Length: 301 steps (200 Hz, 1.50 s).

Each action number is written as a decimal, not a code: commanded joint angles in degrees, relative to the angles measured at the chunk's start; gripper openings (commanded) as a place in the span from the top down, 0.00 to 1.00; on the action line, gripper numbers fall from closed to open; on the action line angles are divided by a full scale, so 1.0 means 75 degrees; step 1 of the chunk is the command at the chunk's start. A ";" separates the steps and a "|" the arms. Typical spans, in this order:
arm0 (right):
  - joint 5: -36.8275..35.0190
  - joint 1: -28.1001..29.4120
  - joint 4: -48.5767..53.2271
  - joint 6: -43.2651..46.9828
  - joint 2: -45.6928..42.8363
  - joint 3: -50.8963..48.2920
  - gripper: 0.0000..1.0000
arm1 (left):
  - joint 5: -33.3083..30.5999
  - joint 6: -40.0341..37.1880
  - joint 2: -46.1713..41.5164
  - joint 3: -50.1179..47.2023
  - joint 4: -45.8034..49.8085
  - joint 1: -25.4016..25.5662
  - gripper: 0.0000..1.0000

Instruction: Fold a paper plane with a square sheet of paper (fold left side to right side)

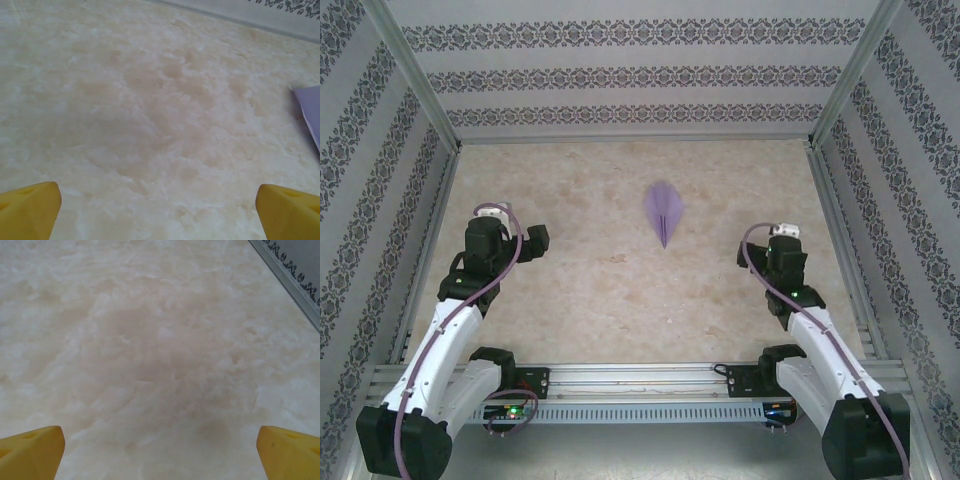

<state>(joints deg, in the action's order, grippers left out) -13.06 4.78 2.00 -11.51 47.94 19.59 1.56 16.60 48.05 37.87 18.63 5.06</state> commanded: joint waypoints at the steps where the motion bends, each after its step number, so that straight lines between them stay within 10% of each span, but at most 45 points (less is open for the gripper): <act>1: 0.0034 -0.0108 -0.2482 0.0876 0.0135 -0.0736 0.02 | -0.0229 -0.0256 -0.0009 -0.0069 -0.0281 -0.0135 0.00; 202: 0.1611 -0.0473 -0.9294 0.1381 0.5272 -0.0800 0.02 | -0.0478 -0.0386 0.0623 -0.0457 -0.0784 -0.0487 0.00; 301: 0.1311 -0.0707 -0.7687 0.0966 0.5256 -0.0031 0.02 | -0.0645 -0.0387 0.0707 -0.0709 -0.1217 -0.0557 0.00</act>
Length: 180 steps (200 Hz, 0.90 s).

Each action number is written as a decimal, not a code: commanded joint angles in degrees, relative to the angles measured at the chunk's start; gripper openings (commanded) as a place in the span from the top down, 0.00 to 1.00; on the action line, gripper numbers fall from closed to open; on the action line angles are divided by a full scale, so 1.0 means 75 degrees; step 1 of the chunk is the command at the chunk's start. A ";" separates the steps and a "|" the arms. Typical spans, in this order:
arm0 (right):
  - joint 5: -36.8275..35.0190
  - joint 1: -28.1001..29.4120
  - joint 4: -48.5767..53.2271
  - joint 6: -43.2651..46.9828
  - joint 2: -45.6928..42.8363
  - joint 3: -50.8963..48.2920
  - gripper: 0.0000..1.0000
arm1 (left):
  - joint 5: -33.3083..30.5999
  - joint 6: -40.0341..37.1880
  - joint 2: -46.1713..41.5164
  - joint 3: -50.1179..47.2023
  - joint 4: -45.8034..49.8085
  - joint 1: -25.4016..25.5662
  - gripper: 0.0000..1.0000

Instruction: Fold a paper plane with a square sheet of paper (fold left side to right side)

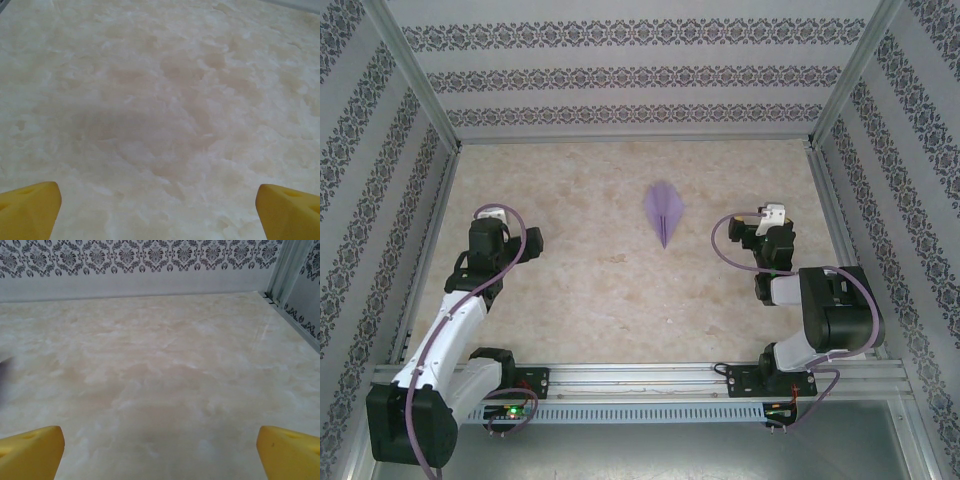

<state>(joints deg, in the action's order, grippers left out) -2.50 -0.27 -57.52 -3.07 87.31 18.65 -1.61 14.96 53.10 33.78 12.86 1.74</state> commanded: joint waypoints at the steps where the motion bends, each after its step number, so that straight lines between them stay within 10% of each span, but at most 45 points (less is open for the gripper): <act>1: -0.0093 -0.0034 0.0250 -0.0156 0.0007 0.0092 0.02 | -0.0245 -0.0173 0.0034 -0.0178 -0.0460 -0.0114 0.00; 90: -0.0193 0.0036 0.0263 -0.0084 -0.0004 0.0098 0.02 | -0.2016 -0.1496 0.0730 -0.1705 -0.3581 -0.0126 0.00; 180: -0.0206 0.0048 0.0274 -0.0080 -0.0004 0.0097 0.02 | -0.0518 -0.2345 0.2483 -0.2353 -0.7389 -0.0172 0.00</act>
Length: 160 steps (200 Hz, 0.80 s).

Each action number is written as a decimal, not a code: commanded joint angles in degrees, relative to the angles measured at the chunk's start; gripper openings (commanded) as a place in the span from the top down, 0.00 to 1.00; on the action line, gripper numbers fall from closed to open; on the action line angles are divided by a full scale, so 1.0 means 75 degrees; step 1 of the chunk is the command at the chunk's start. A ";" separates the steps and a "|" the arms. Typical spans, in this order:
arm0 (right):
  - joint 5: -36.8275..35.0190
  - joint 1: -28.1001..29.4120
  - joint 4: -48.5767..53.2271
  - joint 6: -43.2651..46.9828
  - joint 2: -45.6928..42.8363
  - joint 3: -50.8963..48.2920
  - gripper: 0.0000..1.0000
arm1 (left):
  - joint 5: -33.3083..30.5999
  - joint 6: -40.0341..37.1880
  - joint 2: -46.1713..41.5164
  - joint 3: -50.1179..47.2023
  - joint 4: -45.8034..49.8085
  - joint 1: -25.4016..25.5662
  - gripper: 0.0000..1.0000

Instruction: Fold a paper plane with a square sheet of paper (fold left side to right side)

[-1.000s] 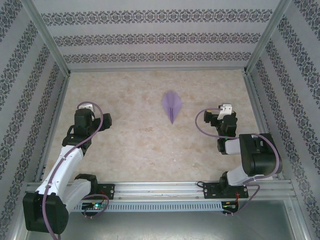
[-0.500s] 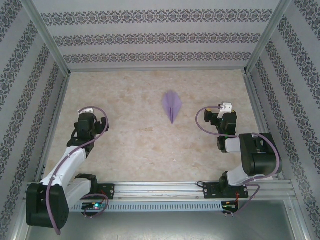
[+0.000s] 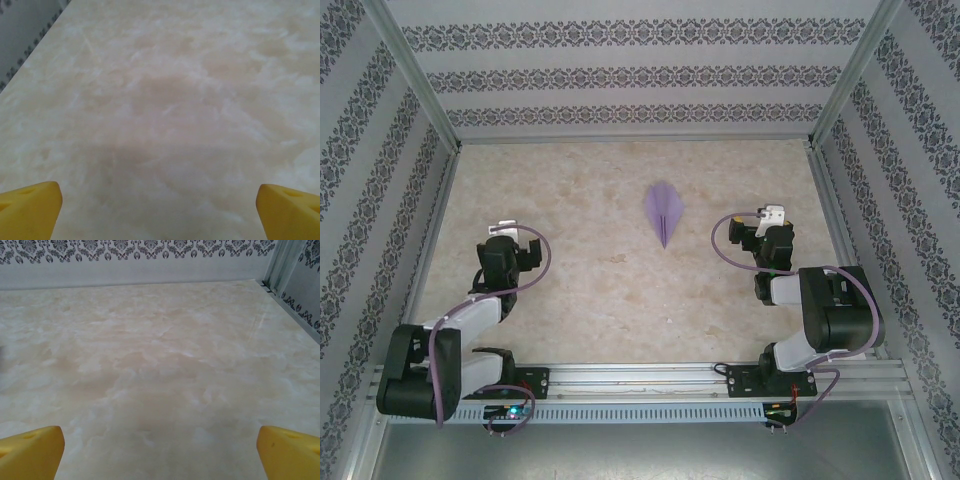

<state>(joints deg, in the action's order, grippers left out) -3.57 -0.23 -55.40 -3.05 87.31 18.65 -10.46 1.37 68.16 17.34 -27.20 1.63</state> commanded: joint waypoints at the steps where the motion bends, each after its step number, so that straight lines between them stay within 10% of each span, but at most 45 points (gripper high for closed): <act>1: -0.0066 0.0042 -0.0008 -0.0076 -0.0004 0.0098 0.02 | 0.0677 -0.0545 0.0510 -0.0171 -0.2116 -0.0158 0.00; 96: -0.0094 0.0054 0.0003 -0.0065 -0.0003 0.0096 0.02 | 0.2779 -0.0523 0.1612 -0.0433 -0.4188 -0.0299 0.01; 131: -0.0098 0.0066 0.0015 -0.0051 -0.0004 0.0091 0.02 | 0.2720 -0.0450 0.3549 -0.0956 -0.7256 -0.0306 0.01; 160: -0.0112 0.0077 0.0027 -0.0042 0.0002 0.0091 0.02 | 0.2729 -0.0440 0.3332 -0.0887 -0.6809 -0.0311 0.01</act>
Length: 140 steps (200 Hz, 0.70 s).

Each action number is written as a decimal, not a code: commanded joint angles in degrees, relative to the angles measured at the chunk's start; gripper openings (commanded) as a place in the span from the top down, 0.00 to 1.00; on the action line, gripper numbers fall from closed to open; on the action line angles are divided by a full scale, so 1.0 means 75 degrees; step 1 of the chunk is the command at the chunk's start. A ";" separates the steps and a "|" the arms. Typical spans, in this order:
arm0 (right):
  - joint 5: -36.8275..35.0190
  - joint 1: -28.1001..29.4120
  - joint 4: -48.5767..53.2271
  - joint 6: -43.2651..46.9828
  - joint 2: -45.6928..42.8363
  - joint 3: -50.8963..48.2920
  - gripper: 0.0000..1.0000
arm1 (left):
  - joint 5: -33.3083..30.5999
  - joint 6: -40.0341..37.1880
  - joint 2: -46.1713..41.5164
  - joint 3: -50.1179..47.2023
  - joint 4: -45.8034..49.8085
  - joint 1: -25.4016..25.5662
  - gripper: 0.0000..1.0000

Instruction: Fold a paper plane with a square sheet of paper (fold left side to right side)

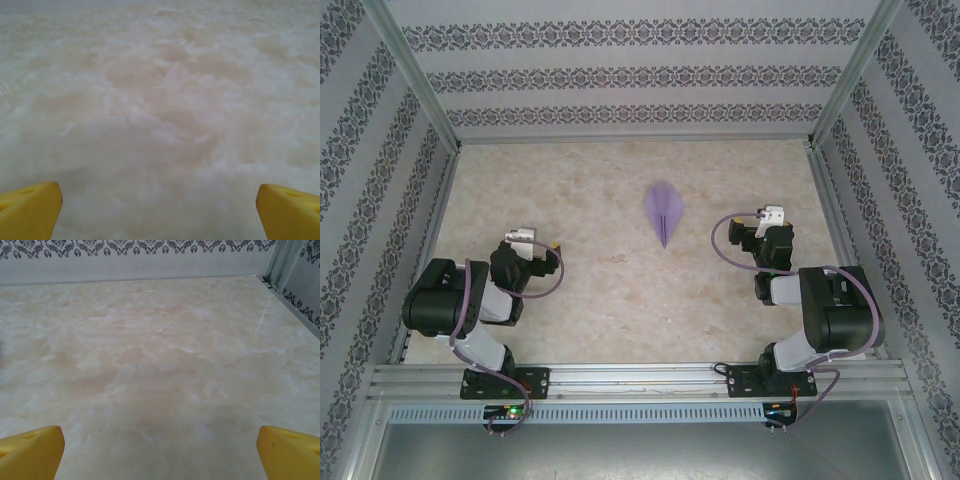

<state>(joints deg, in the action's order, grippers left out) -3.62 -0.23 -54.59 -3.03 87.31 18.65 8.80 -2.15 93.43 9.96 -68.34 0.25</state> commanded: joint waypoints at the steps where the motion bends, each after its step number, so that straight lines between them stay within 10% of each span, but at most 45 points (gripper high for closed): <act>1: -0.0105 0.0077 -0.0081 -0.0043 -0.0001 0.0097 0.02 | 0.0162 0.0023 -0.0012 0.0100 -0.1345 -0.0127 0.01; 55: -0.0104 0.0077 -0.0072 -0.0033 0.0002 0.0091 0.02 | -0.0526 0.0319 -0.0395 0.1776 0.2328 -0.0203 0.01; 140: -0.0115 0.0089 -0.0058 -0.0029 -0.0004 0.0100 0.02 | -0.0631 0.0357 -0.0290 0.1620 0.1842 -0.0225 0.00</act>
<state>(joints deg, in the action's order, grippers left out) -3.62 -0.21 -54.59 -3.03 87.31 18.65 4.67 -0.19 91.55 22.63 -55.51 -0.56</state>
